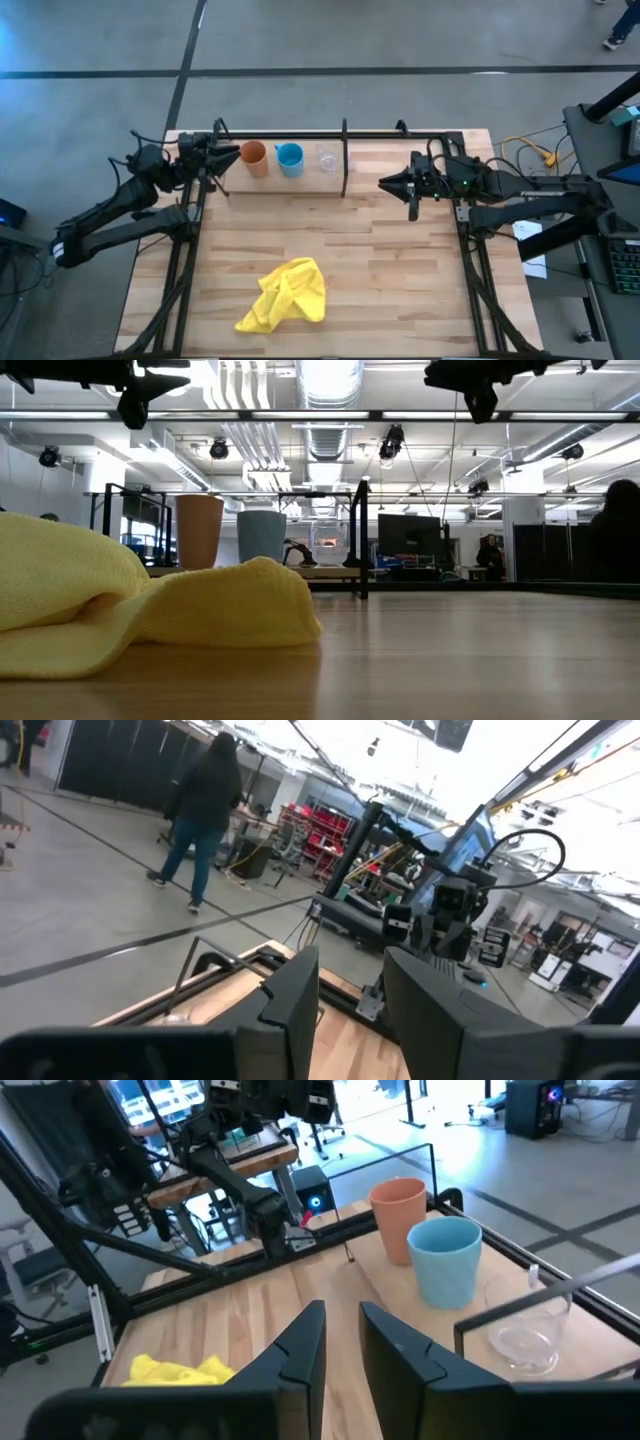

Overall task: Stack small to large cups/mugs on shelf
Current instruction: Return to Home Position

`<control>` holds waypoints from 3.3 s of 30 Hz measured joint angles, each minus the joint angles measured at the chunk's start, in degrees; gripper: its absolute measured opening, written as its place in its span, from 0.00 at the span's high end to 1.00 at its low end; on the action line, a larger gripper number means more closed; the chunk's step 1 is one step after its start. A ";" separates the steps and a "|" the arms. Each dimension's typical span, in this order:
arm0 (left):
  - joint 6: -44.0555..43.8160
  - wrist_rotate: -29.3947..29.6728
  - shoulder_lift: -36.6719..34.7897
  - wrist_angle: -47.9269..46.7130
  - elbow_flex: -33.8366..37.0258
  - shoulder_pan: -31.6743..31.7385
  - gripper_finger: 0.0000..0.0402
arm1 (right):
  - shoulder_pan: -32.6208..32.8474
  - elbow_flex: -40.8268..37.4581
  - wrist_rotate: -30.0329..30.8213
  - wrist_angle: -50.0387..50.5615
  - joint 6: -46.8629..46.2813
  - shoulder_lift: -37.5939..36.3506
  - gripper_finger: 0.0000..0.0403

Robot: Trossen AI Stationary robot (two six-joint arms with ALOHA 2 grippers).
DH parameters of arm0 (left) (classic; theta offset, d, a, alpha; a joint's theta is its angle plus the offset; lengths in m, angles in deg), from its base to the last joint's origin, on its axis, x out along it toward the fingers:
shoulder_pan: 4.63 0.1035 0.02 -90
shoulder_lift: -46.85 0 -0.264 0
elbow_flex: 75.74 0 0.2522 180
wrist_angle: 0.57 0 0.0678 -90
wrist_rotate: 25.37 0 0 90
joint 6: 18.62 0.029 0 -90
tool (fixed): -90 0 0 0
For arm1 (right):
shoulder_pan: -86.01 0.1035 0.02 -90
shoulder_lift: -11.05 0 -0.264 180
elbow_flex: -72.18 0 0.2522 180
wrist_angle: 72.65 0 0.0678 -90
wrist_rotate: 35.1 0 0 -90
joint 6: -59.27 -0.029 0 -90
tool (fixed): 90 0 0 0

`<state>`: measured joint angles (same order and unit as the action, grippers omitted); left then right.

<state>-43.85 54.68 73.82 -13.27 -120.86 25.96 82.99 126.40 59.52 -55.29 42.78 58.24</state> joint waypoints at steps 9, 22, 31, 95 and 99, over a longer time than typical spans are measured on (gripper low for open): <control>0.58 0.42 2.28 0.28 1.86 0.00 0.75 | 0.00 -9.60 0.00 -9.13 -0.02 -4.64 0.85; -4.43 1.36 -3.05 9.05 12.92 0.04 0.75 | 0.00 -20.20 0.01 -16.53 -5.50 -11.21 0.85; -3.91 2.17 -7.21 8.46 15.28 0.02 0.75 | 0.00 -25.28 0.00 -16.44 -7.94 -19.86 0.85; -4.80 3.24 -4.91 19.08 18.80 -0.32 0.75 | 0.00 -34.05 12.04 -16.24 -6.51 -32.54 0.85; -5.90 1.44 -0.67 19.97 17.76 -3.09 0.75 | 0.00 -34.05 12.04 -16.24 -6.47 -32.54 0.85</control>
<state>-49.75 56.12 73.15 6.69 -103.10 22.87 82.99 92.36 71.56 -71.53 36.31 25.70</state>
